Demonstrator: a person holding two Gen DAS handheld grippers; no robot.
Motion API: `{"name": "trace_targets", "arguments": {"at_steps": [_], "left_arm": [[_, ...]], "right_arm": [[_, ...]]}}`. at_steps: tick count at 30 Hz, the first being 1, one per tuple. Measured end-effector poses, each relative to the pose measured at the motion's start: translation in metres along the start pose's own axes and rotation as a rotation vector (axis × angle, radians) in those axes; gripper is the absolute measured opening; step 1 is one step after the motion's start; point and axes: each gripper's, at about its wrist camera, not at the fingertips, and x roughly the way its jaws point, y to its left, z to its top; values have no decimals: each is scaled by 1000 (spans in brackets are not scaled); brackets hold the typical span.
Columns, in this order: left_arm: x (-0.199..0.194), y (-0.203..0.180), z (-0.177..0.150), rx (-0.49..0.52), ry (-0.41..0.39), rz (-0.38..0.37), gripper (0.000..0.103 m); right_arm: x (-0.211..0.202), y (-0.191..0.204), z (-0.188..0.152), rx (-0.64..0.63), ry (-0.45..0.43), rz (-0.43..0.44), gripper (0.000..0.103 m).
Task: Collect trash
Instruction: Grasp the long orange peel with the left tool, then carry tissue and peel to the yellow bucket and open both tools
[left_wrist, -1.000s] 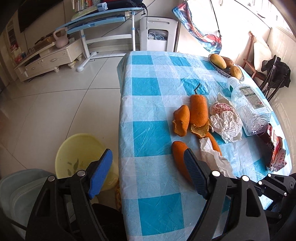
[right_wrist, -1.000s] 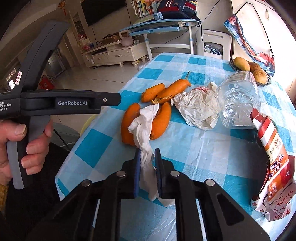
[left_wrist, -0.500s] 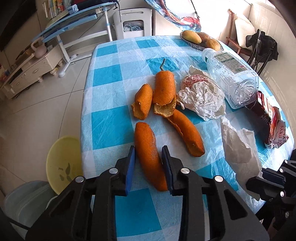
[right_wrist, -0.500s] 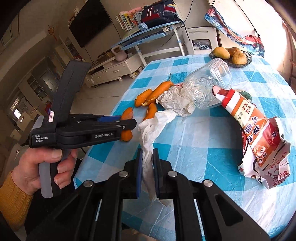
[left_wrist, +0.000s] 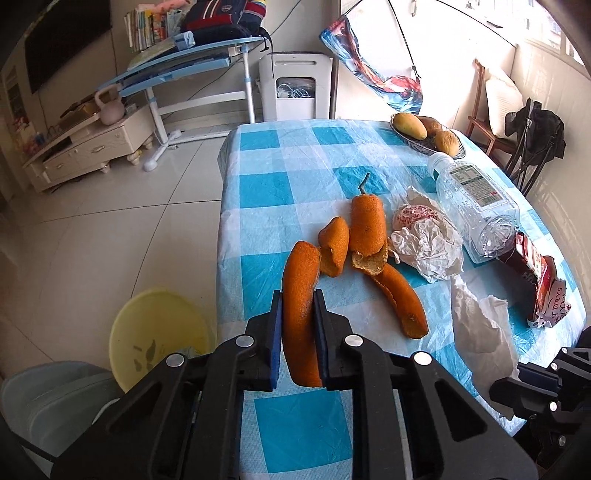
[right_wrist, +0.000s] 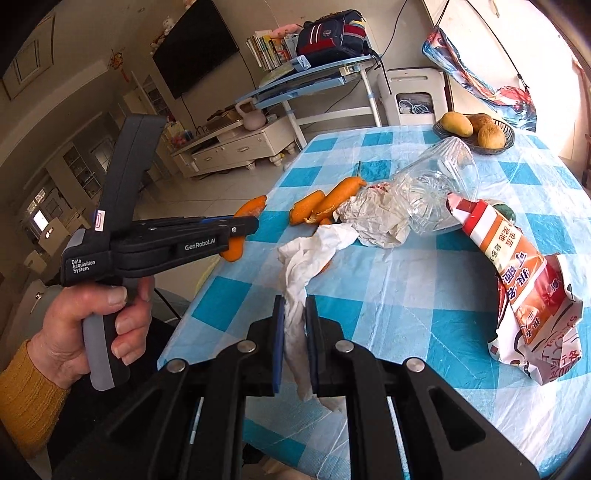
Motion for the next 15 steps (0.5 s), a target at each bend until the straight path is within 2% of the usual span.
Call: {"name": "trace_targets", "arguments": {"at_steps": [9, 15], "left_arm": [[-11, 43, 1, -143, -43, 17, 15], [-18, 68, -2, -224, -60, 26, 15]], "right_arm": [[4, 23, 9, -91, 16, -86, 12], [8, 46, 14, -163, 14, -110, 12]]}}
